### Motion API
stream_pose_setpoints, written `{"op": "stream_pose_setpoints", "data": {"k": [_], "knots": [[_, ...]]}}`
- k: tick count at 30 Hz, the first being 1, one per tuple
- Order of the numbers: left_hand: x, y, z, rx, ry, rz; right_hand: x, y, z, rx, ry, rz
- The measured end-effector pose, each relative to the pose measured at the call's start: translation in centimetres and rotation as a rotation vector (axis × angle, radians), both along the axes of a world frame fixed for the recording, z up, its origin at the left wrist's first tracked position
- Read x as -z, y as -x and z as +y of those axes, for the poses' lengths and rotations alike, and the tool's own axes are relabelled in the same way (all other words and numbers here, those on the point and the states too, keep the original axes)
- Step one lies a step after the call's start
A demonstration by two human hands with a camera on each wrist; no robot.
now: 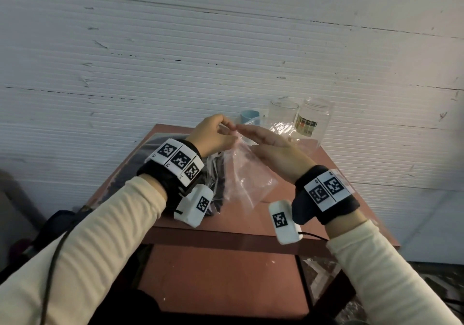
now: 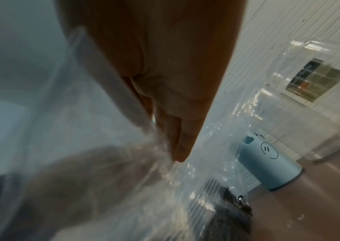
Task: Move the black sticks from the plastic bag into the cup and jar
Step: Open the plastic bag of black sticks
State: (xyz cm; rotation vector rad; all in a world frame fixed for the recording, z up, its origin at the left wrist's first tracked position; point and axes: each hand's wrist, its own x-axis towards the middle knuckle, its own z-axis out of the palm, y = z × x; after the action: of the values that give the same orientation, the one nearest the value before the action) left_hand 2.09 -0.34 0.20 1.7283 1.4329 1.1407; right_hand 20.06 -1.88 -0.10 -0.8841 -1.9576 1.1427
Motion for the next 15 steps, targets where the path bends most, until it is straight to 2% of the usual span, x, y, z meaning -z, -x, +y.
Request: {"op": "stream_pose_setpoints", "data": {"k": [4, 6, 9, 12, 15], "knots": [[0.3, 0.8, 0.1, -0.038, -0.003, -0.031, 0.4, -0.4, 0.8, 0.163, 0.064, 0.037], [0.2, 1.3, 0.0, -0.051, -0.008, -0.087, 1.1, -0.8, 1.5, 0.244, 0.057, -0.051], [-0.1, 1.9, -0.4, -0.029, -0.031, -0.094, 2.3, -0.8, 1.9, 0.258, 0.087, -0.142], [-0.3, 2.1, -0.5, -0.042, -0.035, -0.056, 2.6, -0.1, 1.7, 0.215, 0.154, -0.049], [-0.4, 2.1, -0.8, -0.042, -0.013, -0.094, 2.3, 0.4, 1.7, 0.186, 0.184, 0.094]]}}
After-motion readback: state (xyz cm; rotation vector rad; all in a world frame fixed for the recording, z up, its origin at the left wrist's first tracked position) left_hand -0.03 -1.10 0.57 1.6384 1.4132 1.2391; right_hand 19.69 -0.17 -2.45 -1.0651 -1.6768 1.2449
